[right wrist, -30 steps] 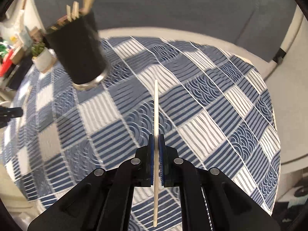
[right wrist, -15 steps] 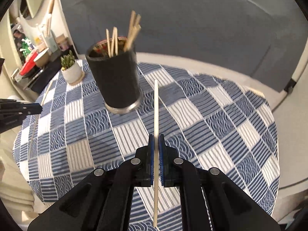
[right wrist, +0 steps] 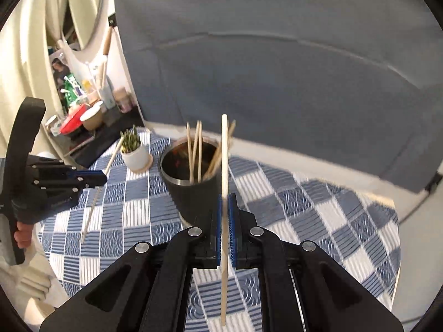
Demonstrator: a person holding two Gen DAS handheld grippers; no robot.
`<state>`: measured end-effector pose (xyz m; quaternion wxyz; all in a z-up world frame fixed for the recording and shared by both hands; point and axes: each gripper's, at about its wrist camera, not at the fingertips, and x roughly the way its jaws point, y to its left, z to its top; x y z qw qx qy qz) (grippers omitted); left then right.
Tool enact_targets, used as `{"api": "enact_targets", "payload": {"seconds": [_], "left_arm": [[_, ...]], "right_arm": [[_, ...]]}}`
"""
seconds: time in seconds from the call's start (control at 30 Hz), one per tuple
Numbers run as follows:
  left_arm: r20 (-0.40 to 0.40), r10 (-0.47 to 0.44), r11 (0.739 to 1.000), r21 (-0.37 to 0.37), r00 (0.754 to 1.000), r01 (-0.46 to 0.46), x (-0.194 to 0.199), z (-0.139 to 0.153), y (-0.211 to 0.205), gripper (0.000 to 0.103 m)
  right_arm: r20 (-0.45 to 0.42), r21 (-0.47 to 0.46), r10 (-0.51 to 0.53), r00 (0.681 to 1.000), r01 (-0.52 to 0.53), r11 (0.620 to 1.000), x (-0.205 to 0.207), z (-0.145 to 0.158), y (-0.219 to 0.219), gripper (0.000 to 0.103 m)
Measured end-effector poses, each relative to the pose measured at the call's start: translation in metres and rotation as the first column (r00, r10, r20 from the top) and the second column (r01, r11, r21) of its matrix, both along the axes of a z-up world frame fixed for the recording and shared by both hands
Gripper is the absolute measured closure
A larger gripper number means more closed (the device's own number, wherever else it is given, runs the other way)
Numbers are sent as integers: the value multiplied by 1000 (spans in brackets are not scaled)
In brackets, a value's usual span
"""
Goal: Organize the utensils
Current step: 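Lift both held sticks upright and carry them over the black holder, then lower the sticks into the holder and open both grippers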
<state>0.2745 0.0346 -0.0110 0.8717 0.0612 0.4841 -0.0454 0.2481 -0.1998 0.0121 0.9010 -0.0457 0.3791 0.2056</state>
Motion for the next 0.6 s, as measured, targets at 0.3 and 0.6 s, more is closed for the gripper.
{"api": "enact_targets", "payload": {"seconds": [0.3, 0.6], "left_arm": [[116, 27, 994, -112, 993, -14, 13, 49, -9, 98], [304, 51, 969, -246, 951, 27, 31, 77, -9, 98]], "right_arm": [[13, 189, 125, 992, -125, 974, 48, 23, 4, 98], [147, 323, 167, 975, -207, 923, 77, 41, 8, 98]]}}
